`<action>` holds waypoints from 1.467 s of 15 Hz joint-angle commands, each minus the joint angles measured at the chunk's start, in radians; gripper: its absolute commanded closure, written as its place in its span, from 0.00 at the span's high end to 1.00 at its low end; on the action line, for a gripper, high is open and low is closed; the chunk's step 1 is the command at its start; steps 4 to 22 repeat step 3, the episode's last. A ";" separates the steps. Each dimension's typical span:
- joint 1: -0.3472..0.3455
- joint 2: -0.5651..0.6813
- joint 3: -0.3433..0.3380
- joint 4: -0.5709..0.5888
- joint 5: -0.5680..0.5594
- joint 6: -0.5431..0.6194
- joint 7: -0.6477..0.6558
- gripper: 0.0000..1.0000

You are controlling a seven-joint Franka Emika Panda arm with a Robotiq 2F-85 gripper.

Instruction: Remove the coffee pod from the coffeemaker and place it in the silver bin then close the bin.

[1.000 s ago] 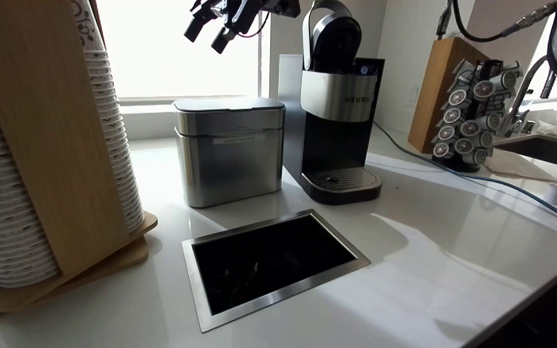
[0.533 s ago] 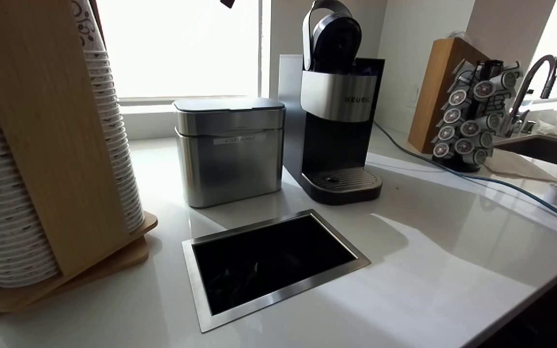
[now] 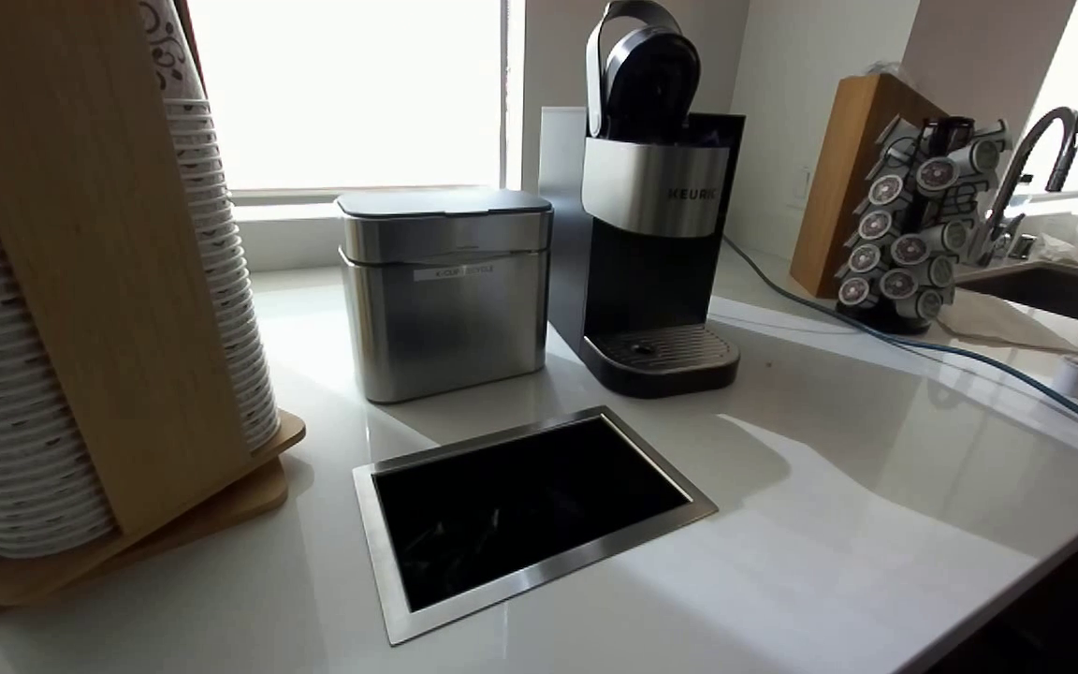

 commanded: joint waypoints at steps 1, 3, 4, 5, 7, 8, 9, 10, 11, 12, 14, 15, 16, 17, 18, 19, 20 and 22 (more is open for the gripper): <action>0.188 -0.044 -0.071 -0.020 -0.084 -0.108 0.273 1.00; 0.145 -0.046 -0.023 -0.030 -0.067 -0.063 0.218 1.00; 0.145 -0.046 -0.023 -0.030 -0.067 -0.063 0.218 1.00; 0.145 -0.046 -0.023 -0.030 -0.067 -0.063 0.218 1.00; 0.145 -0.046 -0.023 -0.030 -0.067 -0.063 0.218 1.00; 0.145 -0.046 -0.023 -0.030 -0.067 -0.063 0.218 1.00; 0.145 -0.046 -0.023 -0.030 -0.067 -0.063 0.218 1.00; 0.145 -0.046 -0.023 -0.030 -0.067 -0.063 0.218 1.00; 0.145 -0.046 -0.023 -0.030 -0.067 -0.063 0.218 1.00; 0.145 -0.046 -0.023 -0.030 -0.067 -0.063 0.218 1.00; 0.145 -0.046 -0.023 -0.030 -0.067 -0.063 0.218 1.00; 0.145 -0.046 -0.023 -0.030 -0.067 -0.063 0.218 1.00; 0.145 -0.046 -0.023 -0.030 -0.067 -0.063 0.218 1.00; 0.145 -0.046 -0.023 -0.030 -0.067 -0.063 0.218 1.00; 0.145 -0.046 -0.023 -0.030 -0.067 -0.063 0.218 1.00; 0.145 -0.046 -0.023 -0.030 -0.067 -0.063 0.218 1.00; 0.145 -0.046 -0.023 -0.030 -0.067 -0.063 0.218 1.00; 0.145 -0.046 -0.023 -0.030 -0.067 -0.063 0.218 1.00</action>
